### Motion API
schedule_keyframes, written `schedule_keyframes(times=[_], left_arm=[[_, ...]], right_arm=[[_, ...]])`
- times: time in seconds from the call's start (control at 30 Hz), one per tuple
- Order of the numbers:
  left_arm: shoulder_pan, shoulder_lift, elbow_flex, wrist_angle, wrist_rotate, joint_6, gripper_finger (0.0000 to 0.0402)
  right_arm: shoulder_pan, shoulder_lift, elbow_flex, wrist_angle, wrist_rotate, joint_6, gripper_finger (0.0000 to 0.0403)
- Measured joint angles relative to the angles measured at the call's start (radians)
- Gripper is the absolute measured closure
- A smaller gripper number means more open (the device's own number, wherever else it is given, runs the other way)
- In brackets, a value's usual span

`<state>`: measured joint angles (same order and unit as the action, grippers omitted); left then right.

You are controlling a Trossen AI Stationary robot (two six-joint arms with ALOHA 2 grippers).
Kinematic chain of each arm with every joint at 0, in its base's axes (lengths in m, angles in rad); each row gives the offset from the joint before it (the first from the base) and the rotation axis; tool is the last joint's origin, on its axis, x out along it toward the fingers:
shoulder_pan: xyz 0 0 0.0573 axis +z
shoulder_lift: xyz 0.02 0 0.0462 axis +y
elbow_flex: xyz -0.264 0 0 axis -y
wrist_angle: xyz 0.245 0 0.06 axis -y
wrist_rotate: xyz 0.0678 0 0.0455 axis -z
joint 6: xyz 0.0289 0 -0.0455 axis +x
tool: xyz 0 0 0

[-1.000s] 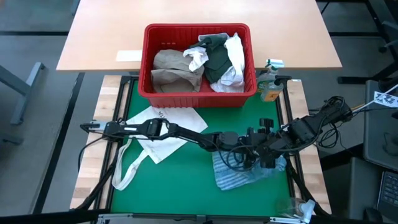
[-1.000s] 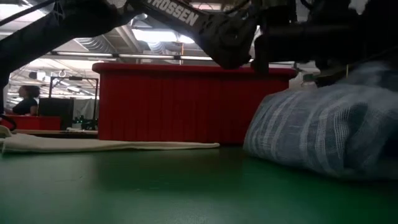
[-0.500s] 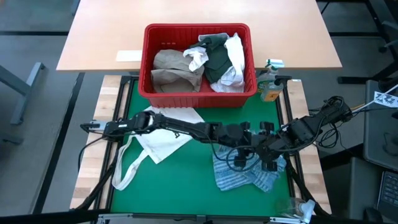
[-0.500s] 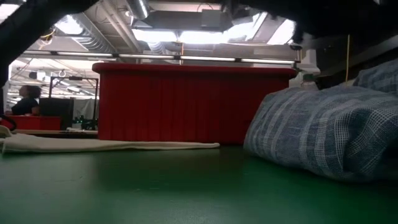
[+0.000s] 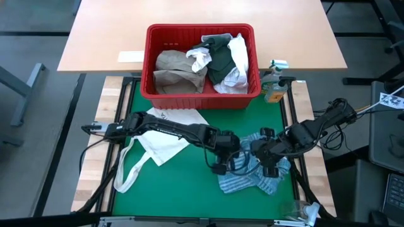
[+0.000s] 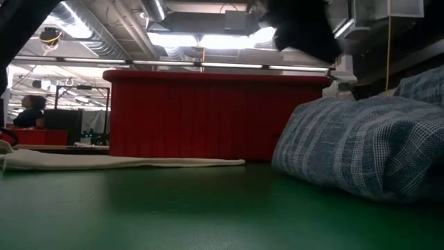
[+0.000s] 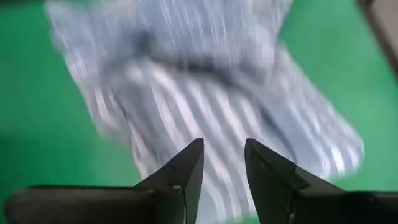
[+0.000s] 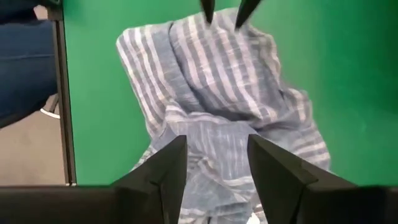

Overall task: Fold Laundry from Bin
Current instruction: Fold the blue polo shirt

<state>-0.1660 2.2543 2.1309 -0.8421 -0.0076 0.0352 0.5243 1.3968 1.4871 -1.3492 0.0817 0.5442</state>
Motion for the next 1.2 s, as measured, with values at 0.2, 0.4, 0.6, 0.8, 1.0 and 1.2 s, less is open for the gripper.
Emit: schedule_keyframes(times=[0.2,0.4,0.6,0.8,1.0,1.2], left_arm=[[-0.033,0.000,-0.029,-0.088,-0.001,-0.060,0.0297],[-0.071,0.010,-0.112,0.017,-0.001,-0.062,0.0304],[-0.074,0.014,-0.265,0.180,-0.053,-0.059,0.0307],[-0.040,0.013,-0.373,0.152,-0.085,-0.068,0.0308],[-0.015,0.006,-0.380,-0.019,-0.088,-0.077,0.0308],[-0.013,0.001,-0.373,-0.213,-0.088,-0.025,0.0308]], right_arm=[[0.000,0.000,-0.133,0.155,-0.057,-0.088,0.0233],[0.000,0.000,-0.237,0.312,-0.121,-0.152,0.0233],[0.000,0.000,-0.326,0.348,-0.128,-0.157,0.0233],[-0.001,0.000,-0.394,0.433,-0.128,-0.159,0.0233],[-0.001,0.000,-0.396,0.532,-0.089,-0.217,0.0233],[-0.001,0.000,-0.396,0.621,0.078,-0.335,0.0233]])
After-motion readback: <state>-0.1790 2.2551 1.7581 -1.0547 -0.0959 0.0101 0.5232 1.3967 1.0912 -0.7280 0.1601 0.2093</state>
